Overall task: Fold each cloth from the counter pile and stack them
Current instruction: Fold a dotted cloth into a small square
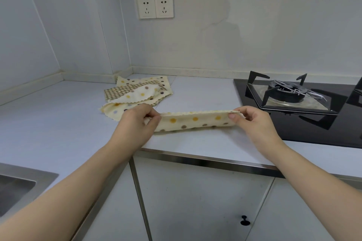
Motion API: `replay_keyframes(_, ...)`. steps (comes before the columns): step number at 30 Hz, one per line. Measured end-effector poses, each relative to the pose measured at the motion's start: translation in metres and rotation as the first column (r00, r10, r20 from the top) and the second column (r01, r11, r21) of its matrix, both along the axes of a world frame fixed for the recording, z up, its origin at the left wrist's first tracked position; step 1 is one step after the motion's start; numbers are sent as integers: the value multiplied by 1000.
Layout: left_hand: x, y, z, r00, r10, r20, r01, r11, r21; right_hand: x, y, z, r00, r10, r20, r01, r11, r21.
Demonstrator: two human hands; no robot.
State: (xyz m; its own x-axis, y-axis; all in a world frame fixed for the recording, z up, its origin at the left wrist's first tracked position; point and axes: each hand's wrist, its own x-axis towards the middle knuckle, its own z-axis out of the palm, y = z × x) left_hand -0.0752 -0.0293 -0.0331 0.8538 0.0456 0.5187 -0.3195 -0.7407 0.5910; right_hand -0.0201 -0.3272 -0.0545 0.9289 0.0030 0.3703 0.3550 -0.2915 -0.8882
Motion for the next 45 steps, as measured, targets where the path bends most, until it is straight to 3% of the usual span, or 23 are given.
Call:
replay_keyframes(12, -18, -19, 44, 989, 145, -17, -146, 981, -129, -19, -14, 60, 988, 154, -4, -153, 981, 119)
replay_keyframes(17, -29, -30, 62, 979, 202, 23, -200, 977, -73, -31, -20, 80, 991, 128, 33, -132, 961, 242)
replay_keyframes(24, -39, -34, 70, 991, 132, 10, -132, 974, 184, -38, -24, 84, 997, 75, 15, -76, 993, 93)
replay_keyframes(30, -36, -36, 67, 982, 26, -186, 18, 972, 234, -24, -18, 81, 989, 24, -147, 1, 986, 168)
replay_keyframes(32, -29, -35, 64, 965, 17, -261, 46, 971, 233, -14, -14, 79, 981, -28, -191, 42, 997, 67)
replay_keyframes(36, 2, -30, 53, 939, 38, -343, 37, 977, 211, 23, 4, 68, 979, -152, -135, 101, 941, -324)
replay_keyframes(39, 35, -30, 41, 941, 92, -324, -22, 977, 214, 55, 20, 52, 977, -214, -2, 180, 825, -536)
replay_keyframes(42, 64, -34, 27, 933, 123, -339, -23, 958, 285, 70, 37, 34, 937, -251, 244, 347, 575, -740)
replay_keyframes(45, 79, -39, 14, 910, 215, -354, -40, 896, 442, 64, 55, 15, 945, -114, 307, 321, 507, -800)
